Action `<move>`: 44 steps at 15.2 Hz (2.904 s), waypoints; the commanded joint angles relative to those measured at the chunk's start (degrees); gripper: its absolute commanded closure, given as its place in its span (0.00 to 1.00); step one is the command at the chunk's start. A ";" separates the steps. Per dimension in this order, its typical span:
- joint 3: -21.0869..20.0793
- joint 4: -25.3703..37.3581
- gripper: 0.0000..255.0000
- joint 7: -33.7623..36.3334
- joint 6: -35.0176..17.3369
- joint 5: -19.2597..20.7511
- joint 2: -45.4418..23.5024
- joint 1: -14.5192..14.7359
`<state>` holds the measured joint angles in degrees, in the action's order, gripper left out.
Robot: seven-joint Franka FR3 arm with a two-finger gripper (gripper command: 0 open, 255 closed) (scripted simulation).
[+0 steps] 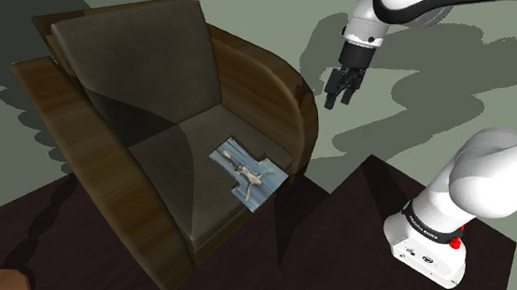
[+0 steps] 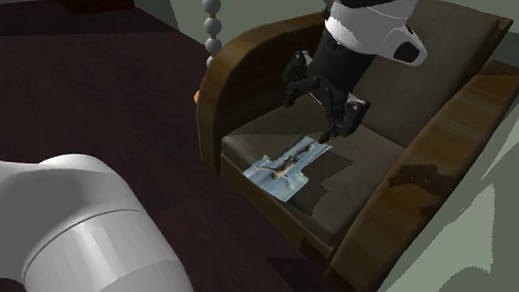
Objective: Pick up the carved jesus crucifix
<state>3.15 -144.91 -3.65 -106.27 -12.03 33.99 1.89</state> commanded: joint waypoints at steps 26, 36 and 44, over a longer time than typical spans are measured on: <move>2.32 25.94 0.00 -51.37 -20.46 -52.55 -63.86 3.16; -0.26 33.75 0.00 -56.49 -20.81 -57.11 -74.87 1.51; -0.69 32.83 1.00 -57.32 -21.79 -58.22 -74.83 1.96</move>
<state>2.18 -112.16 -61.01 -135.03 -70.26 -38.73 4.16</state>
